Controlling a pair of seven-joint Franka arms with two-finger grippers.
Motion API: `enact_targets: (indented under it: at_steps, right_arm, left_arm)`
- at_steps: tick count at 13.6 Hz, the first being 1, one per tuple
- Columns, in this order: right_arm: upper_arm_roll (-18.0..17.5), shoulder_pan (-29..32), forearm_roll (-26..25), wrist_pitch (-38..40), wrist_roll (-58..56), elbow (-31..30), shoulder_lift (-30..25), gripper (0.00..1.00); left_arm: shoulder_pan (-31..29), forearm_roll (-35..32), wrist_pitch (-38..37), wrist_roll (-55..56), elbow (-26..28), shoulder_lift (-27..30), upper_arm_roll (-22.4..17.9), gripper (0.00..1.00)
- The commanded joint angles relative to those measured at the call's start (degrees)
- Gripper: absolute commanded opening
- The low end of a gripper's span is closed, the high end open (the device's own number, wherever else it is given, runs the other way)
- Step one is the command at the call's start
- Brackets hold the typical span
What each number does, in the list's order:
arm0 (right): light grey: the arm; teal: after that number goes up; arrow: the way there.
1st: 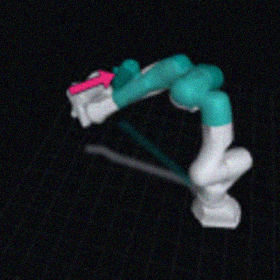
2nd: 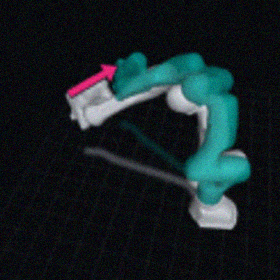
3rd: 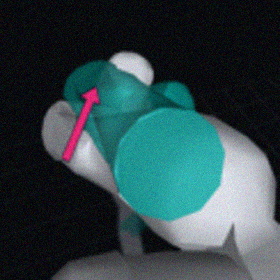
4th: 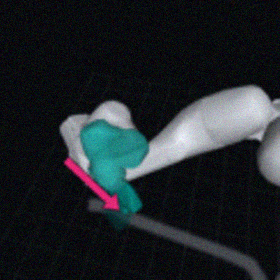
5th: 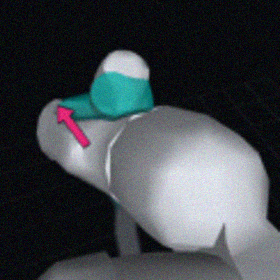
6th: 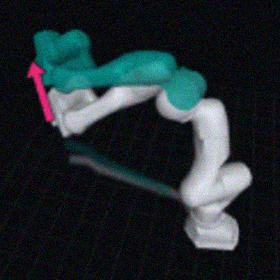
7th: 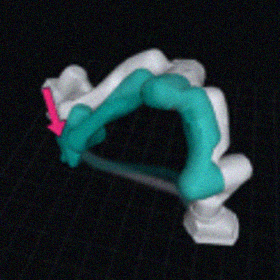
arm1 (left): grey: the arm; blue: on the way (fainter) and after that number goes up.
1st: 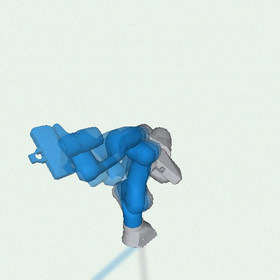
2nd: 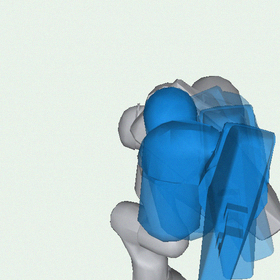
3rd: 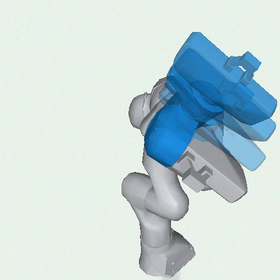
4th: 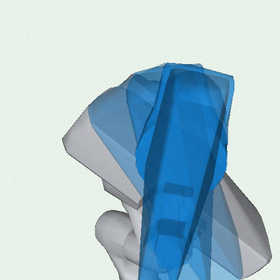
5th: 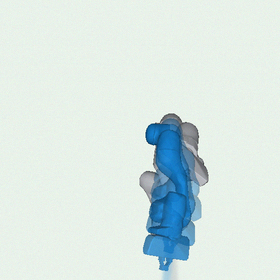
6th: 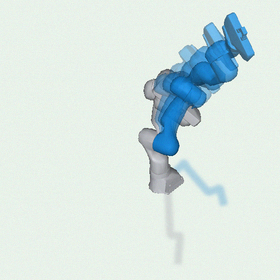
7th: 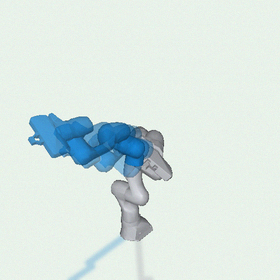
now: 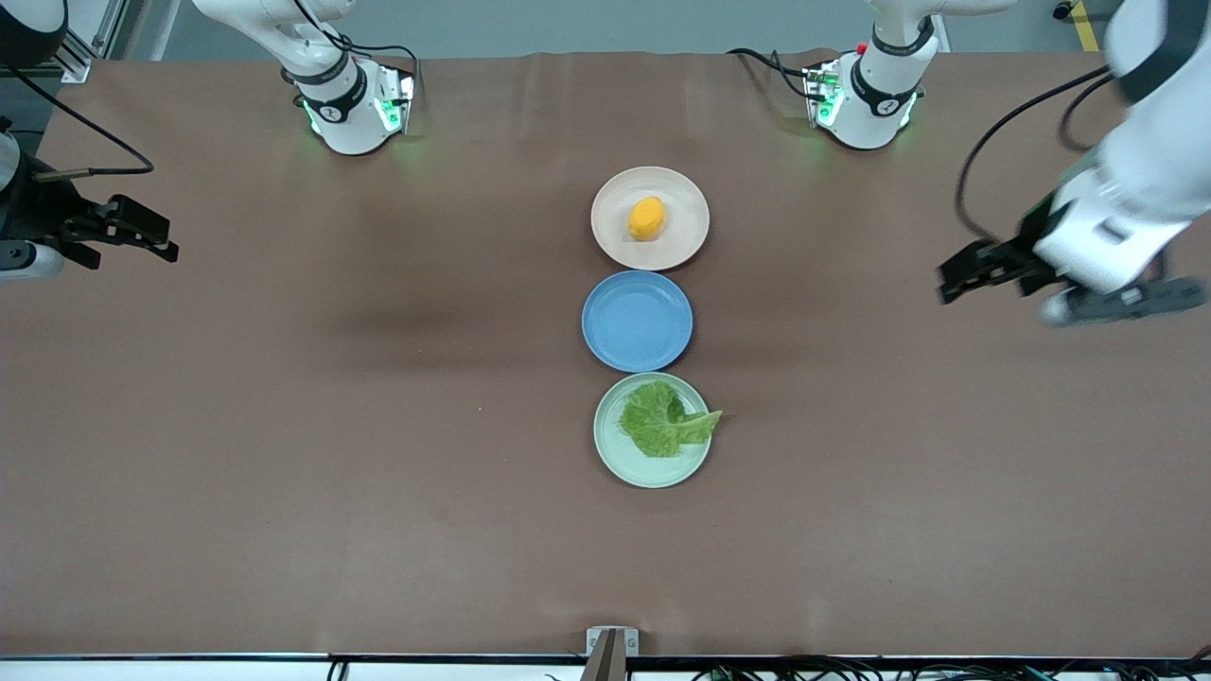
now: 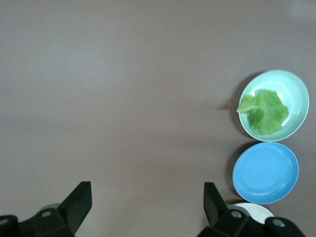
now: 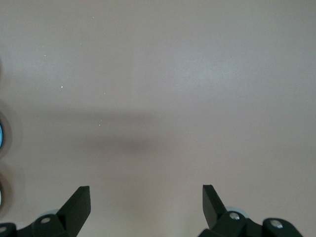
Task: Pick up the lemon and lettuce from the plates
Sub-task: 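Reach the left gripper down to the lettuce leaf on the green plate, then grasp the lettuce with the left gripper while the right gripper reaches the lemon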
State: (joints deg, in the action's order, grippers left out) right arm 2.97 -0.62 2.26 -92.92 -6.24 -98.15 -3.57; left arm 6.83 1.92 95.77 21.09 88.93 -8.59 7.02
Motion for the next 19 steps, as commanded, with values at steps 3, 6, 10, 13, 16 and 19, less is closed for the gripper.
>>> enact_targets:
  at_steps: [3,6,10,13,16,19]
  right_arm:
    - [0.3,-0.4,-0.3,-0.4,-0.2,-1.4,-1.7,1.00]
    - [0.2,-0.5,-1.9,-0.3,-0.2,-1.4,-1.6,1.00]
    - [0.2,-0.6,-1.9,2.1,0.7,-0.3,-1.3,1.00]
    - [0.3,-0.4,-1.9,2.5,0.5,1.6,1.4,1.00]
    - [0.4,-0.4,-1.9,1.8,0.0,4.0,3.7,1.00]
    - [0.4,-0.7,-2.1,-0.2,-0.1,6.8,11.4,1.00]
  left_arm:
    - [8.5,0.0,7.1,12.1,-1.4,-9.0,0.2,1.00]
    - [12.5,0.0,11.3,19.6,-5.1,-16.3,0.1,1.00]
    - [17.2,0.5,21.8,28.0,-6.8,-23.7,0.3,1.00]
    - [20.3,0.5,29.5,31.5,-8.3,-29.4,0.3,1.00]
    - [22.5,0.0,33.2,32.0,-8.4,-33.4,-0.1,1.00]
    - [22.8,-0.2,34.7,31.5,-8.3,-36.7,-0.2,1.00]
